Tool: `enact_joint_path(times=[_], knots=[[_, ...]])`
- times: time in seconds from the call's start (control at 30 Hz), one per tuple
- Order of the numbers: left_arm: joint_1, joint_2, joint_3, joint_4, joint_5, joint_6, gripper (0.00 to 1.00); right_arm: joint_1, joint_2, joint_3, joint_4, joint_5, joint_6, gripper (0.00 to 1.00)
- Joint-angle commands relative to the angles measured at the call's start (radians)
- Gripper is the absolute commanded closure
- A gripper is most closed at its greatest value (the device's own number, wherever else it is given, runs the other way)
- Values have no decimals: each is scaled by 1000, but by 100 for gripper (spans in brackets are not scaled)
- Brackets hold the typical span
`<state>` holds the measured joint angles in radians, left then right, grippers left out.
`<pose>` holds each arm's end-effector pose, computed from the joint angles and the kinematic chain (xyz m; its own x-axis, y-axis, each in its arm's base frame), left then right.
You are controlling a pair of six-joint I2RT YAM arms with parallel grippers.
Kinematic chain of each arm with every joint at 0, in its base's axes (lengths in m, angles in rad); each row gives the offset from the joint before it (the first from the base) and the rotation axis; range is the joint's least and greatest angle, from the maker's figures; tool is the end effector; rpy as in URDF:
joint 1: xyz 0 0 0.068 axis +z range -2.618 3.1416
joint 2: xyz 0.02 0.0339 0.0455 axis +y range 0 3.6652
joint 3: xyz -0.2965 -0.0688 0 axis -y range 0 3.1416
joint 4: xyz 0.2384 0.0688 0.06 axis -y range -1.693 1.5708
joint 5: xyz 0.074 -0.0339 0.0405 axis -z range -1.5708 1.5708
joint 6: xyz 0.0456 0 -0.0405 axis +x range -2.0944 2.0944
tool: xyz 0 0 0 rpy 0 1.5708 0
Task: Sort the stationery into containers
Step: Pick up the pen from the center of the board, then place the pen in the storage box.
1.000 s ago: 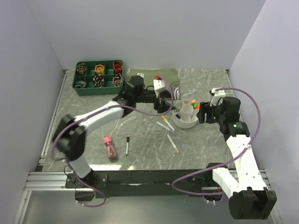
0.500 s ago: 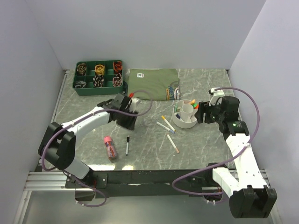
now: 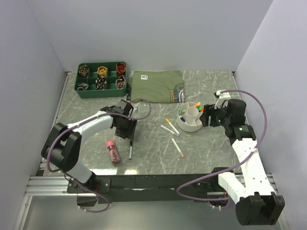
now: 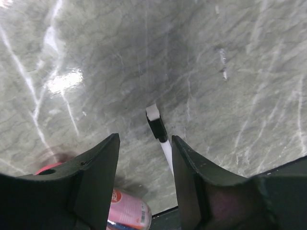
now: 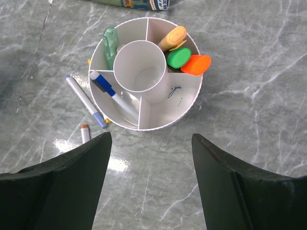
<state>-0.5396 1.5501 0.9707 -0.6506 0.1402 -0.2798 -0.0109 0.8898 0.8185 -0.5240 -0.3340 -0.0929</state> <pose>0.2421 -0.1524 0.2173 -0.9287 0.2374 -0.2849 0.3042 0.9271 -0.2189 0.1725 0.0131 0.3211 -0.5341 -0.0818 -0.8415 -0.3120 0.9441 0.1062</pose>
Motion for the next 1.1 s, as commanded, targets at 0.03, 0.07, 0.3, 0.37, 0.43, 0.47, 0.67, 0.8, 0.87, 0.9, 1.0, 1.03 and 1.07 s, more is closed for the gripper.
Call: enact_joint_path(times=[0.03,0.07,0.3,0.37,0.43,0.47,0.67,0.8,0.87,0.9,1.0,1.03,1.07], knots=[[-3,79,29,20,29,-2,47,6,-40,-5,27,1,12,25],[-3,91,40,20,29,-2,47,6,-46,-8,28,1,13,24],[-17,166,69,11,45,21,65,6,-61,-36,39,-2,10,24],[-19,185,82,5,64,34,81,6,-66,-42,45,0,9,24],[-19,199,98,-15,85,50,96,6,-69,-44,50,4,5,24],[-19,199,126,-30,85,68,99,6,-71,-42,50,9,4,24],[7,274,481,-335,220,235,99,6,-69,-9,45,30,-22,24],[10,407,871,-437,404,317,99,6,-63,-4,51,42,-30,24],[4,453,1071,-399,479,330,99,6,-61,-2,50,46,-33,24],[-3,478,1108,-364,577,338,99,6,-63,-2,53,47,-34,24],[-14,438,1085,-42,714,305,99,6,-58,5,51,58,-34,24],[-17,406,938,120,745,286,99,6,-58,8,48,65,-39,24],[-23,369,845,282,766,193,99,6,-55,19,41,69,-42,24]])
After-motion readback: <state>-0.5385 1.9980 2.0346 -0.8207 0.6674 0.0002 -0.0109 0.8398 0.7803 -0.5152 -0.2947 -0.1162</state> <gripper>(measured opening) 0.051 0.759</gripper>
